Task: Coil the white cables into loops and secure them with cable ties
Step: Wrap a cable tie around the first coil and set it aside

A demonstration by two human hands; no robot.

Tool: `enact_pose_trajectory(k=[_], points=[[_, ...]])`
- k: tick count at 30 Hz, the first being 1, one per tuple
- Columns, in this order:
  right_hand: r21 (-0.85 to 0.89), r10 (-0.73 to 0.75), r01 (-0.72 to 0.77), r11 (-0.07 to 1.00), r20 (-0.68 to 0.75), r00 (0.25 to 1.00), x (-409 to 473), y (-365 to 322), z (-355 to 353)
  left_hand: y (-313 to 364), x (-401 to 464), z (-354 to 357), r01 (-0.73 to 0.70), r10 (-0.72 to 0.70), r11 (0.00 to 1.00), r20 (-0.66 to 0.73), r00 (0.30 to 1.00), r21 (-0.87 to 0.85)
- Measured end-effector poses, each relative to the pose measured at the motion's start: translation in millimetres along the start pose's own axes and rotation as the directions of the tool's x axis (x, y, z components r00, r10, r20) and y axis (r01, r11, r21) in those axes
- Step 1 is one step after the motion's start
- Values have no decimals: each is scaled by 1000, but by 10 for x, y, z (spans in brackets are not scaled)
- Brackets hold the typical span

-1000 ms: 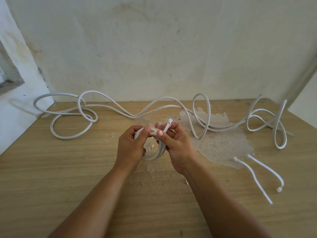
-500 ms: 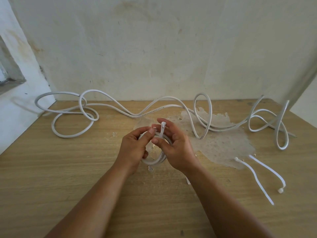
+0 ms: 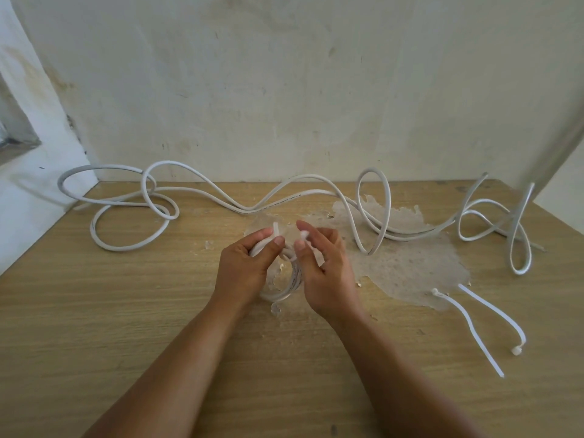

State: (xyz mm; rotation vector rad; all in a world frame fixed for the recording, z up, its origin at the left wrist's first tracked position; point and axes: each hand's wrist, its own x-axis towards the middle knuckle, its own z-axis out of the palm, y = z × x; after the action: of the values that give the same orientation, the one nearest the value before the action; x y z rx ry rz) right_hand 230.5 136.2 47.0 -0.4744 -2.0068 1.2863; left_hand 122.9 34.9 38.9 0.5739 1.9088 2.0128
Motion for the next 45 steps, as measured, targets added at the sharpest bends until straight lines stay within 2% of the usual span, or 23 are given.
enact_pose_trajectory(k=[3,9,14,18,28,37,45], points=[[16,66,-65,998,-28,997,33,-37,-20,-18,20,10,-10,10,1000,-16,1000,11],[331,230,-194,923,-75,970,76,-148,-44,-29,41,14,18,-18,1000,-42,999,8],[344,322,-305,888,8,947,133,-183,-76,-22,34,-5,17,-17,1000,8,1000,-22],[379,375,-343,859,-11,927,180,-192,-101,10,10,-9,-3,4,1000,64,998,-8],[382,390,-368,848,21,921,175,-238,-170,122,-64,33,-118,105,990,160,982,75],[358,411,-400,844,48,910,195,-250,-205,150,-94,23,-163,143,981,182,973,101],[399,361,-336,853,14,932,161,-222,-189,160,-104,25,-195,172,975,193,966,108]])
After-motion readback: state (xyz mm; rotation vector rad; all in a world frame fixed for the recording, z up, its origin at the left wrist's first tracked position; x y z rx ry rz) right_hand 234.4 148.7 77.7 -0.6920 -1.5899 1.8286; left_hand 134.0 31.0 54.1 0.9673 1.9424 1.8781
